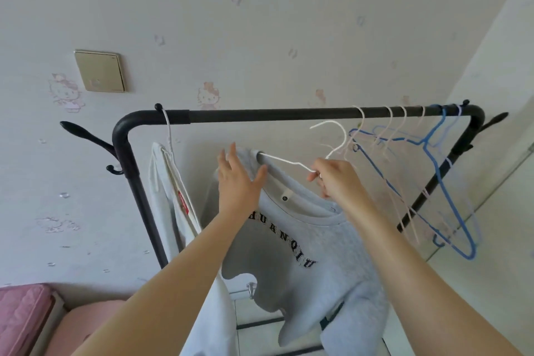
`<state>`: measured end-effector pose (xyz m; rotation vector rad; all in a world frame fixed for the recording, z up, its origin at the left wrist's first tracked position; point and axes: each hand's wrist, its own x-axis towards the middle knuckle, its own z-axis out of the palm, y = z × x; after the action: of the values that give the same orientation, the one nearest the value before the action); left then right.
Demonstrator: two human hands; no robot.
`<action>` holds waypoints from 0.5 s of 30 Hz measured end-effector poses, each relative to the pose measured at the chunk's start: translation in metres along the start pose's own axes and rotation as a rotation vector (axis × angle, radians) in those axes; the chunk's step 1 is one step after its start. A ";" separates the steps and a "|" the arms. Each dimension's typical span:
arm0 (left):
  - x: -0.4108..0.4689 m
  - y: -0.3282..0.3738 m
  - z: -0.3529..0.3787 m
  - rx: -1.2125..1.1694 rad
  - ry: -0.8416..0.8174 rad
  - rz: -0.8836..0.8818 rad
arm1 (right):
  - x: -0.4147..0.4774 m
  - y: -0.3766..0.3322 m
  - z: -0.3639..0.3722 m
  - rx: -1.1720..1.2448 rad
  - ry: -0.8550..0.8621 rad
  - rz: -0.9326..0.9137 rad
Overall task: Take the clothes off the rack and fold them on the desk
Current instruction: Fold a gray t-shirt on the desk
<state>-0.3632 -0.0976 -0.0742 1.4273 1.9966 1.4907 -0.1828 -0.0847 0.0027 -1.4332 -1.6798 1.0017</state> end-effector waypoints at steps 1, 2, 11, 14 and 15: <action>0.001 0.000 0.003 0.046 -0.015 -0.014 | -0.002 0.004 -0.002 -0.008 0.005 0.019; 0.001 0.000 0.005 0.103 -0.046 -0.022 | -0.003 0.008 -0.004 -0.015 0.010 0.042; -0.013 -0.026 0.018 0.355 -0.127 0.252 | -0.012 0.052 -0.015 -0.071 0.094 0.030; -0.012 -0.029 0.016 0.503 -0.232 0.296 | -0.011 0.068 -0.018 -0.070 0.109 0.034; -0.013 -0.028 0.015 0.533 -0.255 0.296 | -0.010 0.074 -0.019 -0.084 0.117 0.029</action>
<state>-0.3619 -0.0988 -0.1089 2.0774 2.1790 0.8247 -0.1315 -0.0856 -0.0544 -1.5442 -1.6373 0.8546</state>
